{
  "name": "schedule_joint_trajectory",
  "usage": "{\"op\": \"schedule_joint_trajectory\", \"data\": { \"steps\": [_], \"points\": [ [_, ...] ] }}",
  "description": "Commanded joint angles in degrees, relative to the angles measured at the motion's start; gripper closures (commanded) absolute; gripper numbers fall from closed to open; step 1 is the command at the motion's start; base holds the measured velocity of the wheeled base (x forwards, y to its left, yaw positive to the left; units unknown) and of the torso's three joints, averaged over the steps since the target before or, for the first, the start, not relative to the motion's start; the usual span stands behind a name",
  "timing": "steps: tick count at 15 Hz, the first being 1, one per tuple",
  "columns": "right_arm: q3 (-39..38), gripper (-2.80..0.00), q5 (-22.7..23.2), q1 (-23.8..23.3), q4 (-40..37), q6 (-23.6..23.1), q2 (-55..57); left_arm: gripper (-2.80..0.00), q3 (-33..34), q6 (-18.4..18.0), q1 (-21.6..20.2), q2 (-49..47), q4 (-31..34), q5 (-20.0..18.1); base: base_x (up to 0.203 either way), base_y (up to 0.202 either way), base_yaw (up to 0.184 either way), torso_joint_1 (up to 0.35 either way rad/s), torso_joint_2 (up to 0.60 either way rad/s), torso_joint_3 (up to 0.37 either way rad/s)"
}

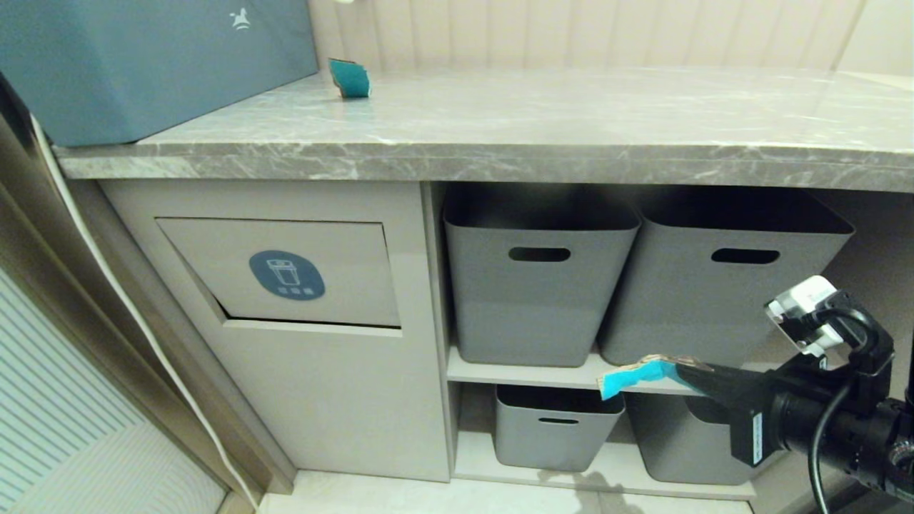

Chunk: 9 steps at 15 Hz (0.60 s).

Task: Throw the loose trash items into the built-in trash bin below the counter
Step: Hand it to the other hand

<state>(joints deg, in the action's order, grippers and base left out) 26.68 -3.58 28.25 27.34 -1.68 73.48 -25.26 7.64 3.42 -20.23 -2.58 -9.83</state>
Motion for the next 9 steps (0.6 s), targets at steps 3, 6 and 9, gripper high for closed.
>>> {"op": "schedule_joint_trajectory", "data": {
  "steps": [3,6,9],
  "points": [
    [5.88,0.00,1.57,0.58,0.25,-0.08,3.12,0.00,-15.34,26.10,7.74,-26.69,-1.43,-18.32,0.000,0.000,0.000,0.000,0.00,0.000],
    [9.67,0.00,3.60,1.08,0.17,1.10,5.17,0.00,-14.78,32.38,16.62,-30.07,-1.93,-28.35,0.000,0.000,0.000,0.000,0.00,0.000],
    [11.58,0.00,4.20,4.78,0.09,6.12,5.87,0.00,-11.51,28.78,23.57,-34.94,-4.00,-29.15,0.000,0.000,0.000,0.000,0.00,0.000]
  ]
}}
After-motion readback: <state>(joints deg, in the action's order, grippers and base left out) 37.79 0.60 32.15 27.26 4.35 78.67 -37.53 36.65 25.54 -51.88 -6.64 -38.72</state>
